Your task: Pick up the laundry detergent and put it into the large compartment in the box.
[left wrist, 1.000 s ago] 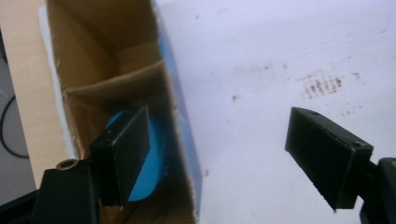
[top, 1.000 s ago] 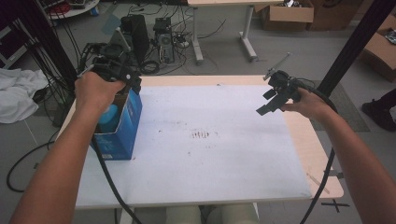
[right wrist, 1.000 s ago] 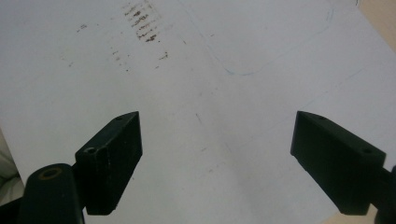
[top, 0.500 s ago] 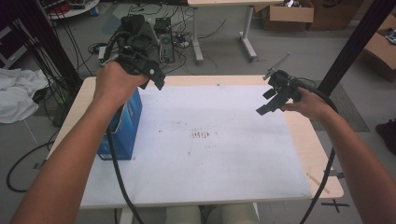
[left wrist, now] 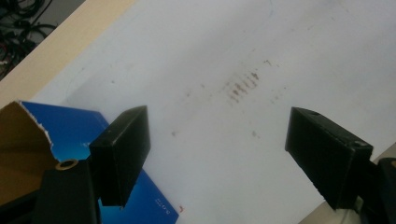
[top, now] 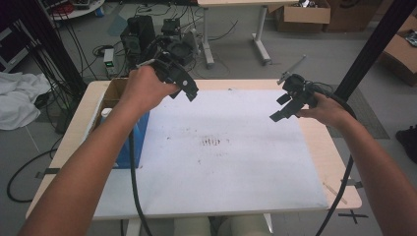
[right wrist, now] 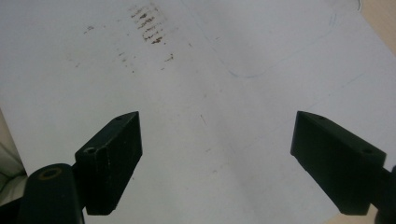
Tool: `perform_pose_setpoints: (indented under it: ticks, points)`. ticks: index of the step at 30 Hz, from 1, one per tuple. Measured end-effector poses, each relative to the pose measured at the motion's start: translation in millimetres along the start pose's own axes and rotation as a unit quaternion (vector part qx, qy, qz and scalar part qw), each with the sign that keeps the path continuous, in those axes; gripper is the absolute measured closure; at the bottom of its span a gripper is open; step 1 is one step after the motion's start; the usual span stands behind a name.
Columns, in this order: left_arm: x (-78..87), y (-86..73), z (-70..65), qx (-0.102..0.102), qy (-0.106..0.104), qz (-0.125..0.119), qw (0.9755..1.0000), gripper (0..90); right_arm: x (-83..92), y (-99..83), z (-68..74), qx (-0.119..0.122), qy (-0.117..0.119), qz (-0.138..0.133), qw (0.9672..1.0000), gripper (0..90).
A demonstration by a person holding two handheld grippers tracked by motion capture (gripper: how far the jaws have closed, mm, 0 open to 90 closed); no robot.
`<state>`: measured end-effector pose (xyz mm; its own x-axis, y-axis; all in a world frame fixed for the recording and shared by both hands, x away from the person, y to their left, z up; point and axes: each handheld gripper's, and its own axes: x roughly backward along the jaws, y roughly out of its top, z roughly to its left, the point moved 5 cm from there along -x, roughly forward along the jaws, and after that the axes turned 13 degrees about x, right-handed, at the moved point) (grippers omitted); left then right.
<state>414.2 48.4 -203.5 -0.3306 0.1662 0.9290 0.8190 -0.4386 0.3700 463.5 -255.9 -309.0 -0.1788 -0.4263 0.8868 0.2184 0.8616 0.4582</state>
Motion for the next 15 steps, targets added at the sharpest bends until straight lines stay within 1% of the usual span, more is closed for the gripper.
perform_pose_setpoints:
  ticks: [2, 3, 5, 8, 9, 11, 15]
  points:
    - [-2.6, 1.3, -5.3, -0.020, 0.001, 0.003, 0.9998, 22.9, -0.1, 0.6, 0.8, 0.001, 0.000, 0.000, 1.0000, 16.5]
    - [-4.7, 1.5, -10.4, -0.030, -0.004, 0.006, 0.9995, 22.9, -0.2, 0.8, 1.0, 0.001, 0.000, 0.000, 1.0000, 16.5]
    - [-7.3, 2.1, -16.4, -0.051, -0.002, 0.011, 0.9986, 22.9, -0.4, 1.3, 1.7, 0.000, 0.001, 0.001, 1.0000, 16.5]
    - [-11.0, 2.8, -23.3, -0.065, -0.006, 0.016, 0.9978, 22.9, -0.3, 2.0, 2.3, 0.000, 0.001, 0.002, 1.0000, 16.5]
    - [-12.2, 2.8, -25.2, -0.066, -0.008, 0.017, 0.9976, 22.9, -0.2, 2.3, 3.0, -0.002, 0.001, 0.003, 1.0000, 16.5]
    - [-15.8, 2.6, -28.8, -0.079, -0.008, 0.020, 0.9967, 22.9, 0.1, 2.9, 3.7, 0.001, 0.002, 0.002, 1.0000, 16.5]
    - [-22.5, 1.2, -36.1, -0.092, -0.012, 0.028, 0.9953, 23.0, -0.1, 4.0, 5.1, 0.003, 0.002, 0.003, 1.0000, 16.5]
